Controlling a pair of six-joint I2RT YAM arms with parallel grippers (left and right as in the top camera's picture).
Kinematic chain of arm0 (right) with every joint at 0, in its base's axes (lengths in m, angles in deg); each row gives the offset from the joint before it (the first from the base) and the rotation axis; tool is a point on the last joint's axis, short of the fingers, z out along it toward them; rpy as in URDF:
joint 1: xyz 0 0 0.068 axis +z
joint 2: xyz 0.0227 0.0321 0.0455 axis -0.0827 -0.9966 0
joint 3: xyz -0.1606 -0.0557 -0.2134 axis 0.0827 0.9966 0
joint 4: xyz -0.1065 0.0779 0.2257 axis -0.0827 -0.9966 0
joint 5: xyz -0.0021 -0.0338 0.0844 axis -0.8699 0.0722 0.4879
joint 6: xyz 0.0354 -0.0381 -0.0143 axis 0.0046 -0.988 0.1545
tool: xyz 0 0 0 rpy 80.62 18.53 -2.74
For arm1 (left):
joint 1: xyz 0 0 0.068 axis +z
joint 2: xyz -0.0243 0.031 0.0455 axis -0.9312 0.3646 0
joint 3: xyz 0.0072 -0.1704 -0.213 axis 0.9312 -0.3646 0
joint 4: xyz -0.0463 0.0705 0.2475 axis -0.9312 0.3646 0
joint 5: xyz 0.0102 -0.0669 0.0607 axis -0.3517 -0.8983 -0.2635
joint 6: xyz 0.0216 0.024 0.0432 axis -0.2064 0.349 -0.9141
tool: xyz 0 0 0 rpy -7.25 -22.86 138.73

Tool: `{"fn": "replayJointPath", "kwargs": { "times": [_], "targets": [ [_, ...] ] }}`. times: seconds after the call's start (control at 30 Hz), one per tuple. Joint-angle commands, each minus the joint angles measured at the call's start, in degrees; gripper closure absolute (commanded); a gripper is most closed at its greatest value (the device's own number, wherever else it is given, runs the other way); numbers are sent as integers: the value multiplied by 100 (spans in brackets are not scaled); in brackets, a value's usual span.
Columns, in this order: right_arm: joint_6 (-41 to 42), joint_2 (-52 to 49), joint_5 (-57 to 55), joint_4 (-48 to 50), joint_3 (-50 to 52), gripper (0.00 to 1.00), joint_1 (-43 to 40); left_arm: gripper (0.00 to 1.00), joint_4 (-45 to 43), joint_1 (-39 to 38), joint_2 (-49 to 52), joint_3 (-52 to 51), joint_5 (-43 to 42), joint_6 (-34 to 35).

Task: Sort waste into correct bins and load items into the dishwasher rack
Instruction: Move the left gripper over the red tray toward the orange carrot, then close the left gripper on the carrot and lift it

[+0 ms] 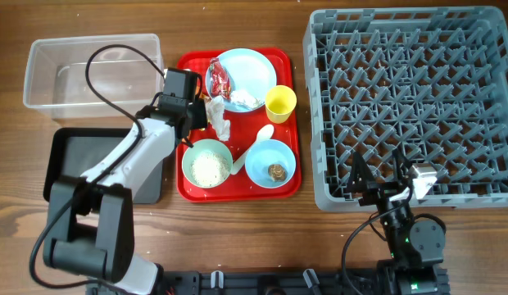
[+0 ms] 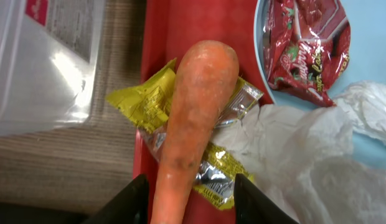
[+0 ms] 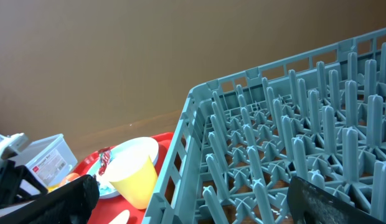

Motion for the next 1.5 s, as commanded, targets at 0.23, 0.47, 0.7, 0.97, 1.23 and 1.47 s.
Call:
{"fn": "replayJointPath", "kwargs": {
  "times": [0.23,0.47,0.7,0.97,1.23,1.47],
  "targets": [
    [-39,42,-76,17,7,0,33,55,-680,-4,828,-63,254,-852],
    [-42,42,-76,17,7,0,33,59,-686,0,846,-63,291,-850],
    [-42,42,-76,17,7,0,33,60,-767,0,911,-63,289,-848],
    [-42,42,-76,17,7,0,33,59,-769,0,1128,-63,293,-848],
    [-42,42,-76,17,7,0,33,76,-872,0,1095,-55,444,-848],
    [-44,42,-76,17,7,0,33,79,-922,0,780,-50,444,-848]
  ]
}}
